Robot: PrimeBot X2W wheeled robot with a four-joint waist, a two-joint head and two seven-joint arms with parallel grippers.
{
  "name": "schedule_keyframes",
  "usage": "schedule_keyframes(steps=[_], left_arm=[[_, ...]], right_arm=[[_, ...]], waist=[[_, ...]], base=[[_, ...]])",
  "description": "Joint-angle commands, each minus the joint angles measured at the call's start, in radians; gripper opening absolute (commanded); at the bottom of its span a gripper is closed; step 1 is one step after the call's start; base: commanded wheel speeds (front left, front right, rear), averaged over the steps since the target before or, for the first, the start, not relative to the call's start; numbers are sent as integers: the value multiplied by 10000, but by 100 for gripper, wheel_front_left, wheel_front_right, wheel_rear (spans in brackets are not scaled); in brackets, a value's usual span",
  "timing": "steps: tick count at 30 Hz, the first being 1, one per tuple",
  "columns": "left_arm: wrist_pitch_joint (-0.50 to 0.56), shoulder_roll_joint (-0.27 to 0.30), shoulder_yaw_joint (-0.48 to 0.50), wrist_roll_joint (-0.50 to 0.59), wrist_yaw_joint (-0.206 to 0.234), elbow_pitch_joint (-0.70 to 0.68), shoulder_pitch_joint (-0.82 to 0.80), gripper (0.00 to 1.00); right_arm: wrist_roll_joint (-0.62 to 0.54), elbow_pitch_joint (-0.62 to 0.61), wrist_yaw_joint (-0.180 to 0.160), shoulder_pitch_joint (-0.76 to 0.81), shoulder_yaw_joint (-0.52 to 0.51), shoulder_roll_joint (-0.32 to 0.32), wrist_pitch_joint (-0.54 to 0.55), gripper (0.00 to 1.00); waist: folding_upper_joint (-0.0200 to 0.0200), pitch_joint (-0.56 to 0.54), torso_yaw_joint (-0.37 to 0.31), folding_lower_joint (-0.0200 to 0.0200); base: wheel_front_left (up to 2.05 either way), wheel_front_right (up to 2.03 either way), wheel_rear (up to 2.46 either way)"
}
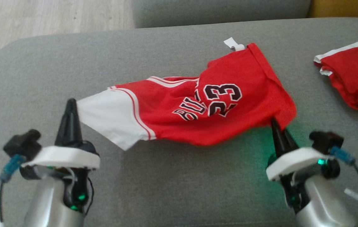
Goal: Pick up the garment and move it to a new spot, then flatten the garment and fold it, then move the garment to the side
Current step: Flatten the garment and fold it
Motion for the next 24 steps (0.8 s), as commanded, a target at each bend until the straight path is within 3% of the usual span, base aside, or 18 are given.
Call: schedule_keyframes(steps=[1, 8, 14, 18, 24], left_arm=[[-62, 109, 458, -345, -85, -469, -803, 0], [-62, 109, 886, -995, -270, -720, -2339, 0], [-62, 113, 1230, -1445, -298, -1420, -3895, 0], [122, 230, 1382, -1555, -114, -2346, -4421, 0], [909, 400, 1519, -1677, 333, -3718, -4175, 0]], right_arm=[[-22, -866, -9, -656, 279, -198, 155, 0], [466, -3786, -9, -1922, 390, -1508, 1734, 0], [1002, -5290, -9, -3321, 293, -2267, 2911, 0], [1192, -6052, -9, -3765, 354, -2441, 3497, 0], [1246, -7018, -9, -3362, -179, -2007, 4372, 0]], waist=[[-1, -98, -100, 0], [-1, -502, -262, 0], [-1, -893, -207, 0], [-1, -1091, -139, 0], [-1, -1087, -28, 0]], base=[[0, 0, 0], [0, 0, 0], [0, 0, 0], [0, 0, 0], [0, 0, 0]])
